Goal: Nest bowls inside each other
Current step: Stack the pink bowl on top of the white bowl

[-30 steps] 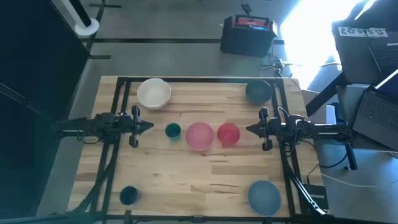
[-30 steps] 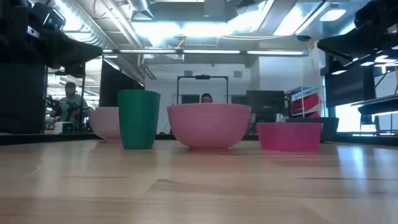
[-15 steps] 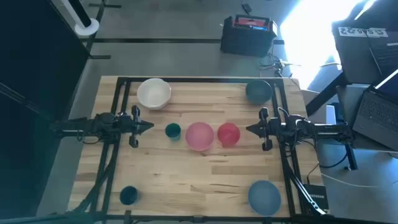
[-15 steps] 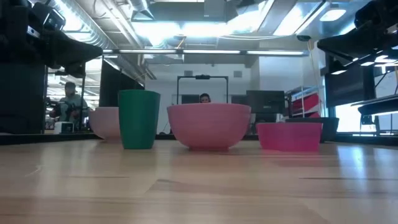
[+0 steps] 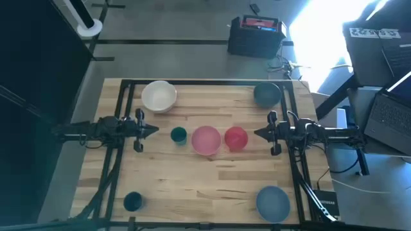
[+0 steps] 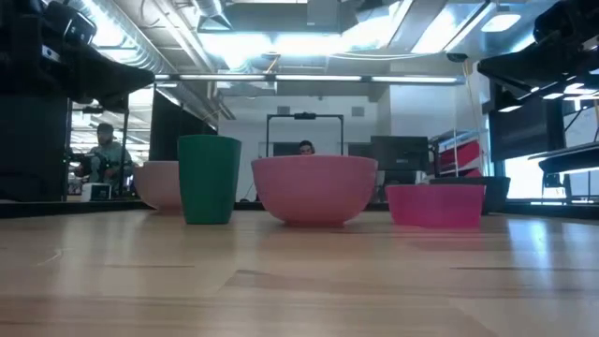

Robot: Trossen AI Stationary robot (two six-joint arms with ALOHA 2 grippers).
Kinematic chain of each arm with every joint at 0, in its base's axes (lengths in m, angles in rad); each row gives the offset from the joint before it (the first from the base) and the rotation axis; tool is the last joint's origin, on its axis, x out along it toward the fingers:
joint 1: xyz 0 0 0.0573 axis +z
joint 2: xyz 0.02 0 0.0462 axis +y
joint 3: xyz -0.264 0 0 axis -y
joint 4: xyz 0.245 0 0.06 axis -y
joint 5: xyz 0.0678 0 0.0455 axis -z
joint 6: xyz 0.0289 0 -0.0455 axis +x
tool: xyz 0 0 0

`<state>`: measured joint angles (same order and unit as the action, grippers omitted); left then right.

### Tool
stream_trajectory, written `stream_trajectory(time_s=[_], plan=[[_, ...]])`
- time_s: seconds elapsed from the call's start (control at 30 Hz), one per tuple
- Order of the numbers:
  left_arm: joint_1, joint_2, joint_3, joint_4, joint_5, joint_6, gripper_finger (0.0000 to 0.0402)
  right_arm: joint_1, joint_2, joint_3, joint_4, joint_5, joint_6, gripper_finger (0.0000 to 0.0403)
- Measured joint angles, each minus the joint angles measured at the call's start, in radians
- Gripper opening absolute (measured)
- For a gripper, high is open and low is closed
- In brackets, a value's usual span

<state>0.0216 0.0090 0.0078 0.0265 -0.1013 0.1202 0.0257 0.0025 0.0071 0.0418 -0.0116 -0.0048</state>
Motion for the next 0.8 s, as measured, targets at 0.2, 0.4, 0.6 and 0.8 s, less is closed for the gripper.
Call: stream_trajectory(time_s=[0.2, 0.4, 0.6, 0.8], plan=[[0.005, 0.002, 0.005, 0.009, -0.005, 0.005, 0.0, 0.0, 0.0, 0.0, -0.001, 0.0, 0.0, 0.0001], [0.019, 0.009, 0.018, 0.038, -0.019, -0.041, 0.0, 0.0, 0.0, 0.0, -0.002, 0.0, 0.0, 0.0001], [0.066, 0.07, 0.097, -0.012, -0.038, -0.149, 0.0003, 0.0, 0.0, 0.0, -0.015, 0.0, 0.0, 0.0001], [0.135, 0.458, 0.406, -0.123, -0.037, -0.175, 0.0059, 0.0, 0.0, 0.0, -0.03, 0.0, 0.0, 0.0001]])
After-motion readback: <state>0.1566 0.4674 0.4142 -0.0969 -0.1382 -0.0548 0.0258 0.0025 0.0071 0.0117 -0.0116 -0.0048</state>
